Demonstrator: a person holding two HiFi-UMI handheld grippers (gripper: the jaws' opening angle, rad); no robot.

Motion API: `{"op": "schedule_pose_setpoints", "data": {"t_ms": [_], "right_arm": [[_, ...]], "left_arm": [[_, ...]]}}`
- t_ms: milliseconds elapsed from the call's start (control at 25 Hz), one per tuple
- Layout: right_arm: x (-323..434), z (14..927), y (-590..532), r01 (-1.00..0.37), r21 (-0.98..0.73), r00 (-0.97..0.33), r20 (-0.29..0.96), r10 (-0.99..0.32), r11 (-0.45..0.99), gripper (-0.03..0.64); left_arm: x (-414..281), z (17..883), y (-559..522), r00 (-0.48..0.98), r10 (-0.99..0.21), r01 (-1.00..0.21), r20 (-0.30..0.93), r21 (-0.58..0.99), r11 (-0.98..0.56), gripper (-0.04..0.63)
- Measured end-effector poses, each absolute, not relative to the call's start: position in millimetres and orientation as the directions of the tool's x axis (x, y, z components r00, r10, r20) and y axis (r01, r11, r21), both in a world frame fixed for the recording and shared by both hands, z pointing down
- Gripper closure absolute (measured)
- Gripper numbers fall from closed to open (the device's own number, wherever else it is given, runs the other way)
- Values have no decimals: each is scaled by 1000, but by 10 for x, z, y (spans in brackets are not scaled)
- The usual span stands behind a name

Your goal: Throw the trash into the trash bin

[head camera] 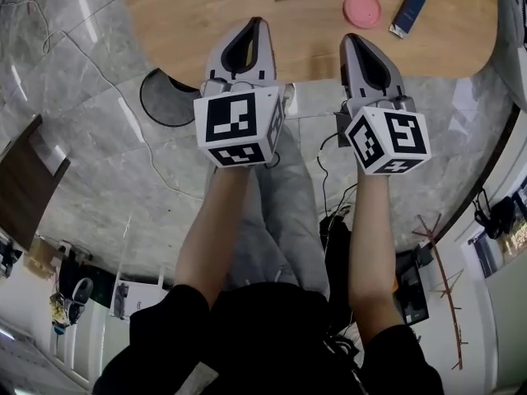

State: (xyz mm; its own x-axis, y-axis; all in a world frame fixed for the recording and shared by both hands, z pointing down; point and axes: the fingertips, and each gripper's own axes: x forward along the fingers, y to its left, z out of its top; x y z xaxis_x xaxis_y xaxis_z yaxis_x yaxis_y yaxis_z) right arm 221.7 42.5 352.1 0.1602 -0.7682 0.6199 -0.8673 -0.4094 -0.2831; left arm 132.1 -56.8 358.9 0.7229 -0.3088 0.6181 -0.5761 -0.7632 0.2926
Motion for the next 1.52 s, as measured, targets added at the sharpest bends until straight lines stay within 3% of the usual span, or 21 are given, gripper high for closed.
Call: {"op": "schedule_pose_setpoints", "data": {"t_ms": [320, 360, 440, 880, 1040, 1160, 1520], "right_arm": [[2427, 4057, 121, -877, -324, 78, 633, -770, -355, 597], [2457, 4127, 88, -879, -330, 59, 641, -765, -344, 575], [2509, 4258, 39, -879, -350, 12, 661, -750, -322, 454], [2794, 4650, -365, -824, -462, -90, 678, -729, -328, 430], [2683, 4791, -447, -813, -488, -145, 697, -702, -316, 438], [2611, 4775, -457, -801, -517, -173, 683, -709, -302, 494], [2199, 4289, -452, -720, -668, -254, 505, -825, -187, 591]], "left_arm": [[1406, 3850, -542, 719, -249, -534, 649, 286, -796, 583], [1396, 3882, -563, 714, -246, -536, 656, 286, -794, 583], [1356, 3936, -611, 702, -242, -544, 670, 285, -789, 583], [1358, 4098, -838, 692, -224, -553, 687, 305, -775, 583], [1267, 4168, -894, 686, -220, -567, 693, 321, -758, 583], [1184, 4208, -938, 676, -226, -584, 702, 323, -744, 583], [839, 4230, -896, 653, -282, -645, 703, 322, -693, 583]]}}
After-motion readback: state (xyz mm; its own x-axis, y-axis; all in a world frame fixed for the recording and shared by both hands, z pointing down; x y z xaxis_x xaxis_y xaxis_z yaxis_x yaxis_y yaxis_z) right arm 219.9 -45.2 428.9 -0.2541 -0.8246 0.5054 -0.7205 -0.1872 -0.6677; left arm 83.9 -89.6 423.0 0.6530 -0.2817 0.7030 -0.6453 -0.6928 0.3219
